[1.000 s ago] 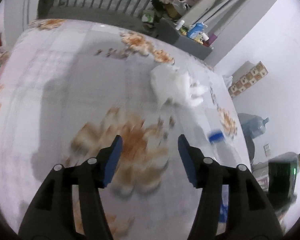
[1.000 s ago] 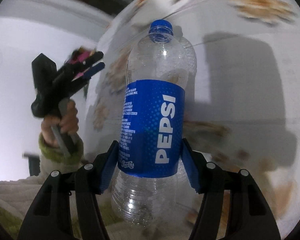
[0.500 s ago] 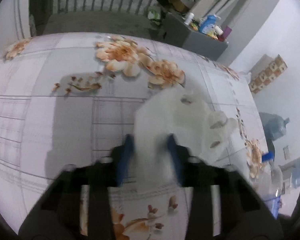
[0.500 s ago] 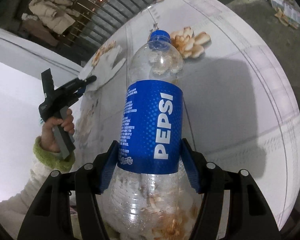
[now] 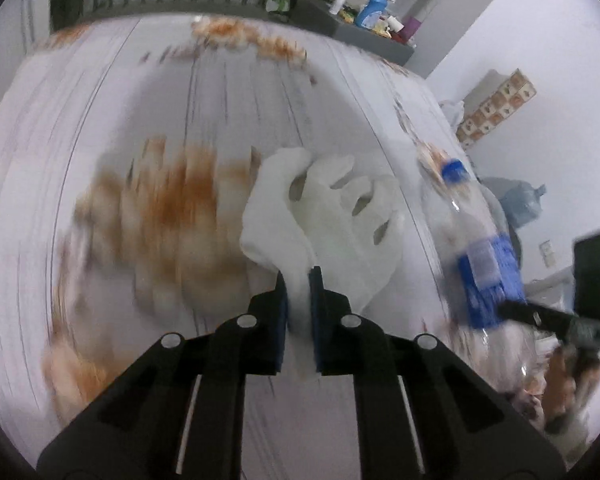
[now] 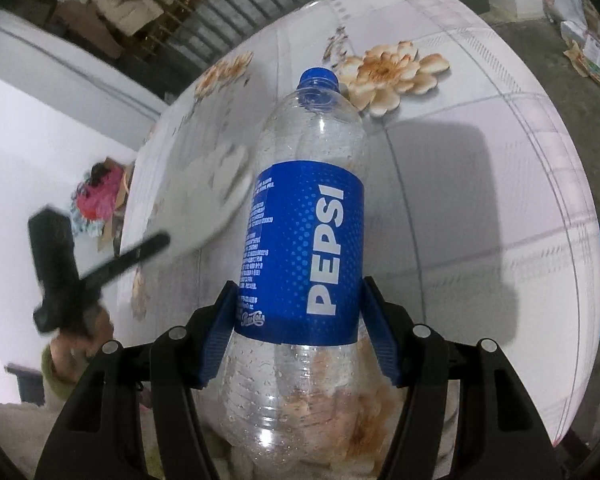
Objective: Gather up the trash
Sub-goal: 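Grasp the white tissue with the left tool while the right tool holds the Pepsi bottle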
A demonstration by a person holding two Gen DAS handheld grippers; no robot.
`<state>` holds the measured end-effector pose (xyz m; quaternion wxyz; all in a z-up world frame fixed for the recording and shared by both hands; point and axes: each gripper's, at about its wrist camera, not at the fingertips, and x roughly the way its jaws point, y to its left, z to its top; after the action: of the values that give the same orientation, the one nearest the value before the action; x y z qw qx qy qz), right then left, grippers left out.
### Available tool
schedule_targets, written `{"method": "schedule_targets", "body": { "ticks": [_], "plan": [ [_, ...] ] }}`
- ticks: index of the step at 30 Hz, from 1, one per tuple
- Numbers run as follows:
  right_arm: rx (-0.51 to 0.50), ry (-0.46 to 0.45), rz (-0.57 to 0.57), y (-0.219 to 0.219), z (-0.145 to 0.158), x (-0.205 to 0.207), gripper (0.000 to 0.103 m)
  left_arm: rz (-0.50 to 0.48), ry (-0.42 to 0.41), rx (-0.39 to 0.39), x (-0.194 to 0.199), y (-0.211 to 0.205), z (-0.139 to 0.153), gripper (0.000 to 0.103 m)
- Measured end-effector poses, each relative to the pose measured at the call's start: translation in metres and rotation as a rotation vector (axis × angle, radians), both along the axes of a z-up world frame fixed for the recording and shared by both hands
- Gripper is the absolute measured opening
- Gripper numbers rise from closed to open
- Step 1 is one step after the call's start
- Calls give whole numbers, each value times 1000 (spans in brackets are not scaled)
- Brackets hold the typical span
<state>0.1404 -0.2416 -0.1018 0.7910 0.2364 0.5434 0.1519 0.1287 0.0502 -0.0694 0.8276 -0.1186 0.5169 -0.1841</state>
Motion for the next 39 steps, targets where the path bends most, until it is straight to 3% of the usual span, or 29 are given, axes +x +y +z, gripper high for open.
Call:
{"method": "schedule_targets", "body": {
  "ticks": [3, 6, 7, 11, 14, 18, 27, 34, 39],
  "plan": [
    [-22, 6, 10, 5, 3, -3, 60, 33, 9, -12, -32, 7, -9, 42],
    [-15, 12, -1, 6, 3, 0, 63, 87, -43, -30, -47, 16, -13, 66],
    [-12, 20, -14, 5, 2, 2, 69, 103, -54, -22, -48, 17, -13, 80],
    [-25, 13, -32, 10, 1, 12, 79, 116, -91, -68, -53, 24, -14, 91],
    [-23, 44, -60, 8, -9, 14, 82, 103, -107, -76, -49, 24, -15, 94],
    [-5, 17, -58, 10, -13, 14, 97, 103, -112, -83, -51, 26, -17, 94],
    [-125, -41, 5, 26, -11, 10, 97, 91, -114, -117, -53, 29, -16, 94],
    [-2, -52, -80, 9, -14, 7, 97, 64, -122, -126, -53, 34, -16, 94],
    [14, -76, -73, 5, -15, 2, 97, 33, -121, -27, -52, 20, -14, 94]
  ]
}}
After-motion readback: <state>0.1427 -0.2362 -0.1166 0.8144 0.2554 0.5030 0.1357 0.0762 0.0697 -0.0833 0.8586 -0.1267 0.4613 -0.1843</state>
